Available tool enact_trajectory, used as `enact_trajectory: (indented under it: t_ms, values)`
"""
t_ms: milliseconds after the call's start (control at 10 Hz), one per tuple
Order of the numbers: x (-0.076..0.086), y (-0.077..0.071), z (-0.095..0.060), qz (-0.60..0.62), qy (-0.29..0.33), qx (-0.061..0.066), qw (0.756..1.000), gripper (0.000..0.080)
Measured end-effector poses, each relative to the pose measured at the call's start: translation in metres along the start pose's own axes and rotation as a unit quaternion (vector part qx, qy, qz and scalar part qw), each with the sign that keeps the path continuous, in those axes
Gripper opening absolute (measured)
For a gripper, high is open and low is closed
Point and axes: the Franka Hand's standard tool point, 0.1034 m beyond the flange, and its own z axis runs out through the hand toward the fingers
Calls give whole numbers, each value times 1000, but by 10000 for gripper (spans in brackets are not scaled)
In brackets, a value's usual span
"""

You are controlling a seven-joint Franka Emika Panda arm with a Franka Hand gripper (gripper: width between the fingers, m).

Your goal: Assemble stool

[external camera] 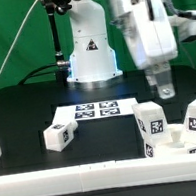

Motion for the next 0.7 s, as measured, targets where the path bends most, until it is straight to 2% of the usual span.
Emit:
enact_trajectory:
  t_ms: [300, 500, 600, 700]
  values:
    - [-1, 1, 1, -9, 0, -1, 1000, 648]
    - [0, 1, 2, -100, 5, -6, 995, 648]
    - [0, 4, 4, -214, 13, -38, 976, 648]
    - [-1, 2, 4, -292, 18, -53, 955, 648]
